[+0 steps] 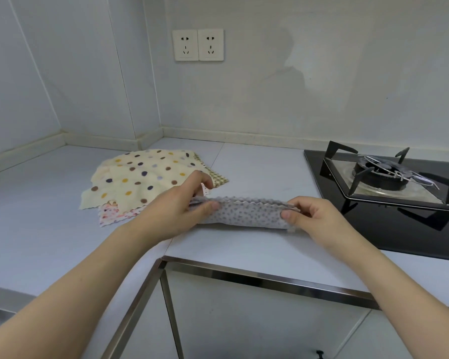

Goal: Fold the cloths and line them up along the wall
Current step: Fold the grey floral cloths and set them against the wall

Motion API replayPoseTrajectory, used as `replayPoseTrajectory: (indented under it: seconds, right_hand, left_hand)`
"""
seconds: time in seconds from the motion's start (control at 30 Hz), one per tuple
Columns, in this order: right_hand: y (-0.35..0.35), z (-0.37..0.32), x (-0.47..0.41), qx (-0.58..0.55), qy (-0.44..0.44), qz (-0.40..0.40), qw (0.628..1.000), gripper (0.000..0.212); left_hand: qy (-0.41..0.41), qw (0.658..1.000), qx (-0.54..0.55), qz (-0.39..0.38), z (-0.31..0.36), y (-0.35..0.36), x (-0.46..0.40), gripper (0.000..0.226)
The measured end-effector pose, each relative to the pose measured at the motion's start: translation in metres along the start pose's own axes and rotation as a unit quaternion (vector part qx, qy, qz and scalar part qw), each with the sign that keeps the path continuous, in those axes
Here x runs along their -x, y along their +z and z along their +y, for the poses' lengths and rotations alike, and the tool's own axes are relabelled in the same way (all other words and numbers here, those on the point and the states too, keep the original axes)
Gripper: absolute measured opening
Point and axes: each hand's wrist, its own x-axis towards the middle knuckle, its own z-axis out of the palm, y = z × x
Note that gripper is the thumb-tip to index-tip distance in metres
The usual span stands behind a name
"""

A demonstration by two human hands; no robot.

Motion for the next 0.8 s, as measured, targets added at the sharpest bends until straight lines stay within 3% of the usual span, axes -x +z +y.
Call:
replayPoseTrajectory:
  seconds: [0.1, 0.3, 0.4, 0.5, 0.57, 0.8]
  right_hand:
    - [-0.004, -0.014, 0.002, -0.040, 0.000, 0.000, 0.999, 0.014]
    - [-0.018, -0.029, 0.003, -0.042, -0.012, 0.003, 0.999, 0.023]
    - [-0.022, -0.031, 0.003, -0.065, -0.014, 0.008, 0.998, 0.022]
    - [-0.019, -0.029, 0.003, -0.076, -0.007, 0.006, 0.997, 0.003]
    - [-0.017, -0.027, 0.002, -0.062, -0.004, 0.019, 0.998, 0.012]
    - [-0.011, -0.023, 0.004, -0.014, 0.020, 0.036, 0.999, 0.007]
  left_hand:
    - [0.053, 0.997, -0.040, 0.042, 0.003, -0.004, -0.002, 0.012]
    - [0.127, 0.981, -0.131, 0.068, 0.008, -0.004, 0.000, 0.019]
    - [0.103, 0.985, -0.124, 0.057, 0.007, 0.002, 0.000, 0.021]
    - [0.057, 0.991, -0.118, 0.038, 0.004, 0.010, -0.001, 0.022]
    - [0.039, 0.991, -0.123, 0.022, 0.000, 0.011, -0.002, 0.022]
    - [0.081, 0.986, -0.144, 0.018, -0.005, 0.013, 0.001, 0.013]
